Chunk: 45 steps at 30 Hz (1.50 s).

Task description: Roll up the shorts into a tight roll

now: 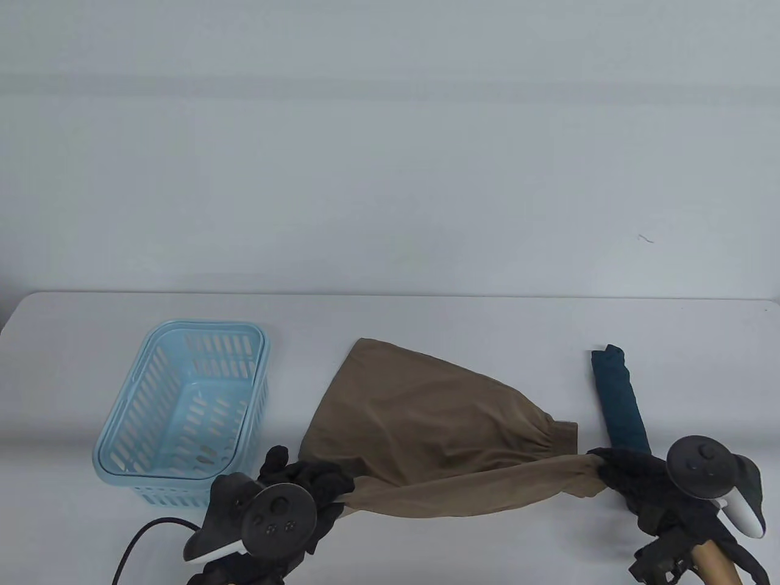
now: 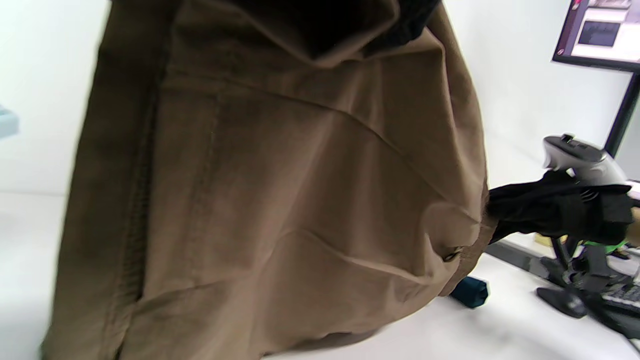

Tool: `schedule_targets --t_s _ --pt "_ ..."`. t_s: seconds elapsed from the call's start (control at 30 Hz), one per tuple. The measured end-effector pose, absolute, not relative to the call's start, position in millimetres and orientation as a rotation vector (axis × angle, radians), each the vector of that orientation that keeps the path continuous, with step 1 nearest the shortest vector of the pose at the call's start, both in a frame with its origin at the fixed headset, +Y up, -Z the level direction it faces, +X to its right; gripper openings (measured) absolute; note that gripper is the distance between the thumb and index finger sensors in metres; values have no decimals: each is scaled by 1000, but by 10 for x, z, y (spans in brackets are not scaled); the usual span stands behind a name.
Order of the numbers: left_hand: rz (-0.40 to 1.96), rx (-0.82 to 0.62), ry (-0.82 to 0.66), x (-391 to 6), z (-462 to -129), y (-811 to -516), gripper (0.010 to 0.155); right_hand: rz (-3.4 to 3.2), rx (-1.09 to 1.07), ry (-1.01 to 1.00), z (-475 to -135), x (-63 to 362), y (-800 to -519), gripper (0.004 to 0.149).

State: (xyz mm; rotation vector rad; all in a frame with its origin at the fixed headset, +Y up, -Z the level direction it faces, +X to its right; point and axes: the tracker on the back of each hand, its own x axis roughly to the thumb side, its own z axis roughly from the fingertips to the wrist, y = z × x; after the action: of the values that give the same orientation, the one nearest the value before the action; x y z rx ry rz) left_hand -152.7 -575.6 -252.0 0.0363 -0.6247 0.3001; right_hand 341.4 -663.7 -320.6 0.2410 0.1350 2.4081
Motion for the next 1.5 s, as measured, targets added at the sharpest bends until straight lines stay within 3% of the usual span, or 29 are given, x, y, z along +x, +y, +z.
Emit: schedule_targets --t_s 0.27,0.5,0.7,0.9,1.0,1.17,1.5 --pt "299 10 -638 -1566 -2510 -5459 42 2376 285 210 -3147 3432 -6508 45" --pt "258 -47 -509 -1548 -2988 -5439 42 2419 189 210 -3297 3395 -6550 45" --pt "175 -138 -375 -1445 -3639 -5499 42 2462 83 258 -3638 3357 -6625 46" --pt "207 -288 -201 -1332 -4543 -5817 43 2549 -96 289 -4139 3295 -6804 47" --pt "206 -222 -107 -1282 -4833 -5988 51 2584 -208 204 -4288 3251 -6882 50" --pt "166 -214 -119 -1174 -4891 -6123 56 2632 -178 100 -4296 3251 -6887 54" --pt "138 -233 -255 -940 -4428 -6227 54 2662 -93 118 -3965 3110 -6739 54"
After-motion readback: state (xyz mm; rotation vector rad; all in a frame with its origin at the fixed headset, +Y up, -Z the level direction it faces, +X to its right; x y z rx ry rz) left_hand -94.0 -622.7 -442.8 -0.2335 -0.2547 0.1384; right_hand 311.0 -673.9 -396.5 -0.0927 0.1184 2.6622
